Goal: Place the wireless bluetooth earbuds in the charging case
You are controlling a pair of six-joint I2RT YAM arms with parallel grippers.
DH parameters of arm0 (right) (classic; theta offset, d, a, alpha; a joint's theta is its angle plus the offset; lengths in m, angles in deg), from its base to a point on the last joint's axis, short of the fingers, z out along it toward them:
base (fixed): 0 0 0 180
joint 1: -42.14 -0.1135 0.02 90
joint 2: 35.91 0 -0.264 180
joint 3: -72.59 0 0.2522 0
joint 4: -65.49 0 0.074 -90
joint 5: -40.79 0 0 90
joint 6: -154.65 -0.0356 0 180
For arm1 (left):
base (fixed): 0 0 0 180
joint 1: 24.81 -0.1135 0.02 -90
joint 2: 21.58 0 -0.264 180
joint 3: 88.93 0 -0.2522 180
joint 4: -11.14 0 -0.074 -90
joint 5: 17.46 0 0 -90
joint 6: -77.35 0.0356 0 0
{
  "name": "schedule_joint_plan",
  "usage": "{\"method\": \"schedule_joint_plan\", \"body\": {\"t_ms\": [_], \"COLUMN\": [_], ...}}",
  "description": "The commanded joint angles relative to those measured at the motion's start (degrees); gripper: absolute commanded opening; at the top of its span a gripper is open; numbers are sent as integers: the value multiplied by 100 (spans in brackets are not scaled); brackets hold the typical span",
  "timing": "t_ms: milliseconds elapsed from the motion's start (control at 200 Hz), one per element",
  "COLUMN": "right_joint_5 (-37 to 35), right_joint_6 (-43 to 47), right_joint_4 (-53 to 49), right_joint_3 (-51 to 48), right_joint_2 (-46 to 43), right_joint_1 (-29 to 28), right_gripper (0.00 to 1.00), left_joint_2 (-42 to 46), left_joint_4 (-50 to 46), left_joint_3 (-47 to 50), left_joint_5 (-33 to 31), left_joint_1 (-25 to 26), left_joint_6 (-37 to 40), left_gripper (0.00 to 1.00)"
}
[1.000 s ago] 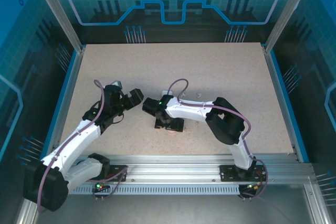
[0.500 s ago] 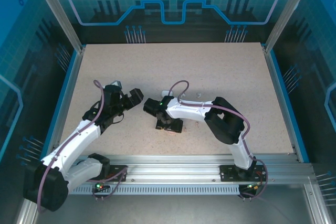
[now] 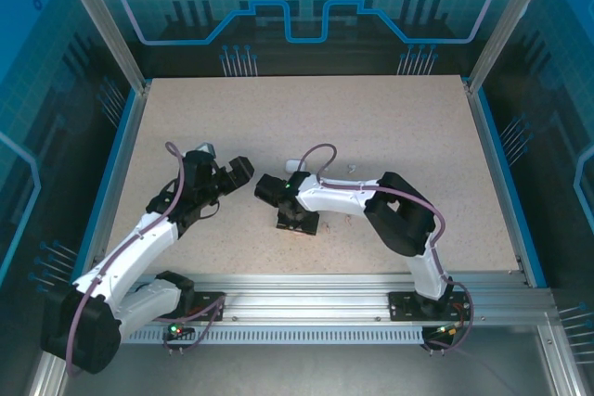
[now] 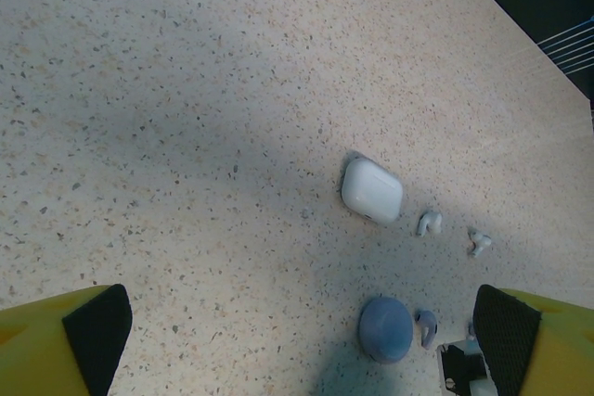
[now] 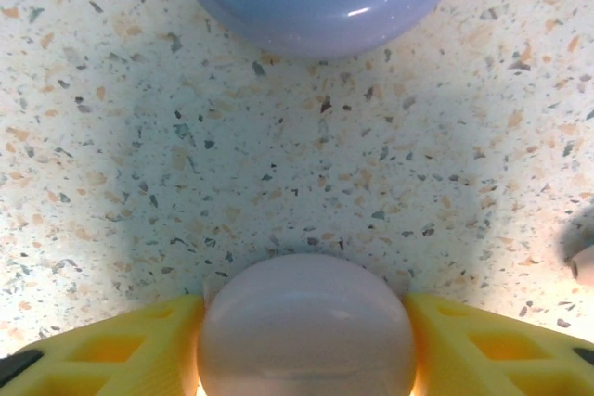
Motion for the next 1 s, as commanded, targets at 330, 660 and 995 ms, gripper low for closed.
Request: {"method": "schedule_joint_plan", "body": {"t_ms": [330, 660, 995], "right_joint_5": [-41, 484, 1369], "right_joint_6": [216, 314, -183], "right_joint_4": [-69, 402, 1016], "right_joint_3": [-334, 120, 936], "right_joint_2": [-561, -906, -392], "right_joint_1": [145, 1032, 1610], "right_gripper": [46, 46, 46], "left_joint_2": [743, 1007, -8], "left_joint_4": [900, 3087, 4948], "left_joint_3": [908, 2168, 2663], "left_joint_5": [464, 1060, 1506], "left_joint_1": [-23, -23, 90], "left_joint_6": [-276, -689, -817], "left_gripper": [99, 99, 99]}}
